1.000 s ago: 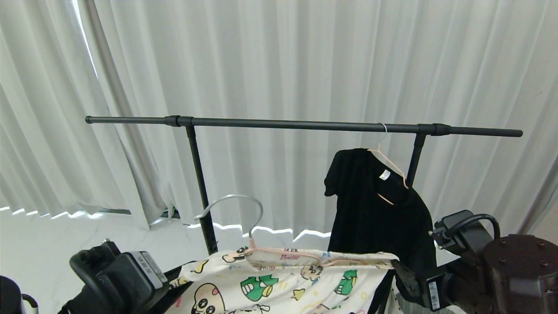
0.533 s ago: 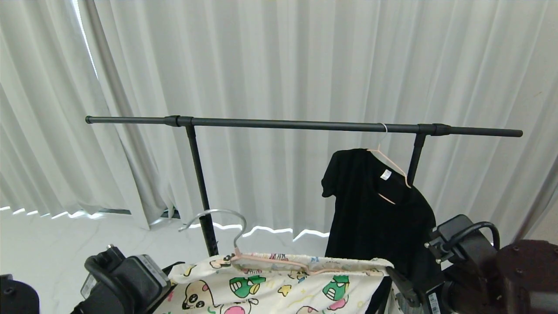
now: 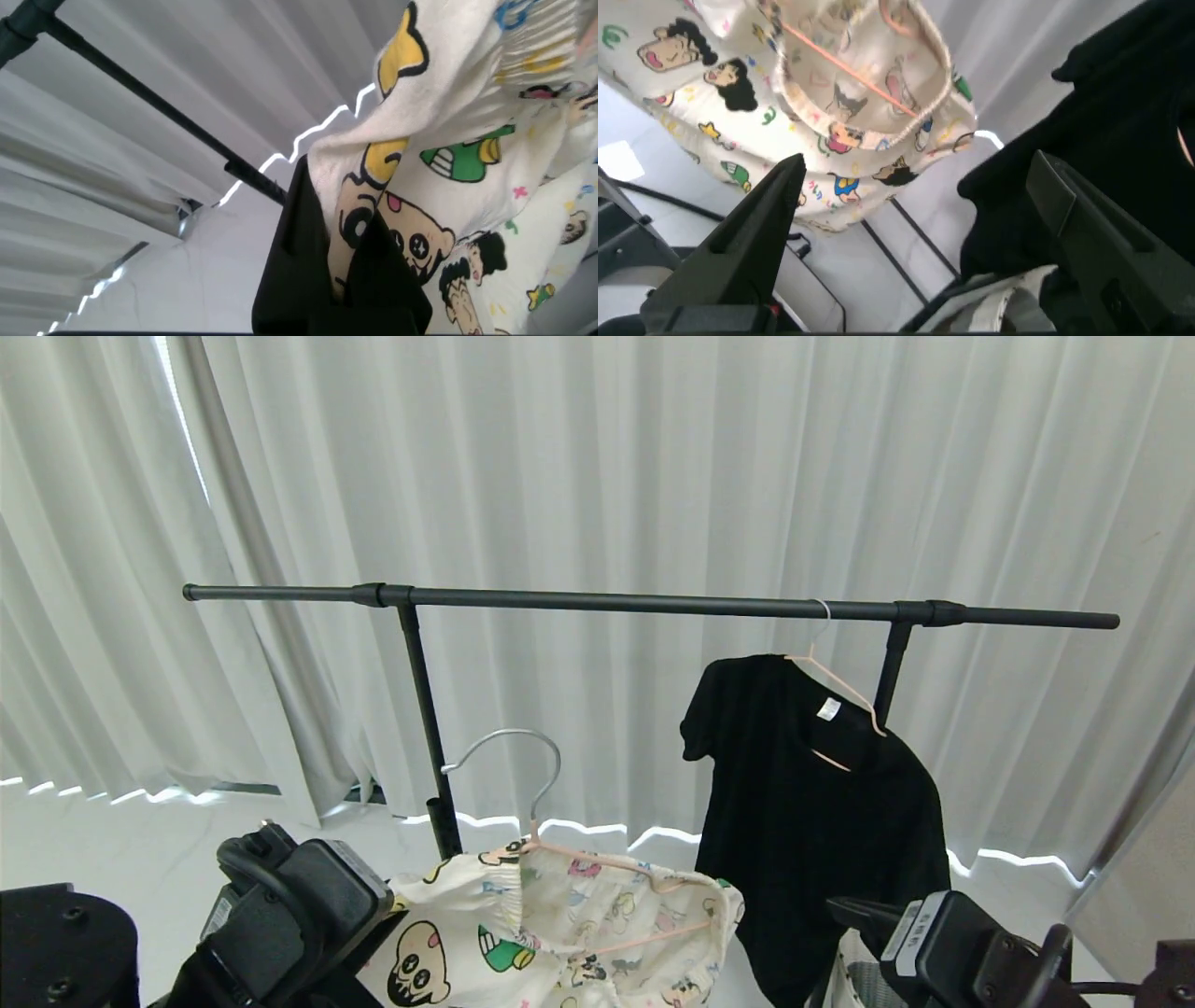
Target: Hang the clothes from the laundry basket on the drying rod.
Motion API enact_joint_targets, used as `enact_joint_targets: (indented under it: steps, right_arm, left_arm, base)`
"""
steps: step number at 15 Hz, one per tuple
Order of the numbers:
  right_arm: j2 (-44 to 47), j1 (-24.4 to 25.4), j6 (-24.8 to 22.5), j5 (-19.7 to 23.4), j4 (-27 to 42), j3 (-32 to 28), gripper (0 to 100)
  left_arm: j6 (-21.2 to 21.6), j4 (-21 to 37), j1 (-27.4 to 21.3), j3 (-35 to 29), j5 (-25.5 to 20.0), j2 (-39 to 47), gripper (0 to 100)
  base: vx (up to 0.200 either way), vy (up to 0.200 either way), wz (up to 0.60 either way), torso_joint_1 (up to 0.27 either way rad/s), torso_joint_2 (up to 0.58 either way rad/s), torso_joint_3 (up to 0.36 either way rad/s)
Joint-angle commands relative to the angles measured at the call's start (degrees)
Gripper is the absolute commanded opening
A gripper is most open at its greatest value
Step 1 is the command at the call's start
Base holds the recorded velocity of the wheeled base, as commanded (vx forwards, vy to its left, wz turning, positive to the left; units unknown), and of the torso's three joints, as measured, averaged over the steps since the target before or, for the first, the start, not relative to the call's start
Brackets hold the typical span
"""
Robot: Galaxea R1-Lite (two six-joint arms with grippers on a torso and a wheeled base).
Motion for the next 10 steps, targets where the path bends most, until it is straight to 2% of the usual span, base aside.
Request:
enact_joint_targets:
  steps: [1,4,6,8,10]
  right_arm:
    - [0.01,0.33,-0.64,0.79,0.03,-1.17,100]
    - [1.42,0.24,-5.48,8.52,0.91,-3.28,100]
    - [3.96,0.07,-8.64,10.19,2.49,-4.86,100]
    - [6.07,0.16,-9.43,10.81,2.49,-5.21,100]
    - [6.34,0.16,-9.34,13.18,2.58,-5.21,100]
  left_arm:
    - [-0.1,-0.08,-3.11,0.37,-0.16,0.2,0]
    - [-0.18,-0.08,-12.25,0.55,-1.13,0.82,0]
    - [-0.18,-0.16,-16.56,0.46,-1.39,1.35,0]
    - [-0.1,-0.16,-17.96,0.46,-1.39,1.17,0]
    - [0.08,-0.25,-18.05,0.2,-1.39,1.08,0]
  base:
    - [0.0,0.0,0.0,0.0,0.0,0.0]
    - [0.0,0.0,0.0,0.0,0.0,0.0]
    - [0.0,0.0,0.0,0.0,0.0,0.0]
    - [0.0,0.0,0.0,0.0,0.0,0.0]
    - [0.0,0.0,0.0,0.0,0.0,0.0]
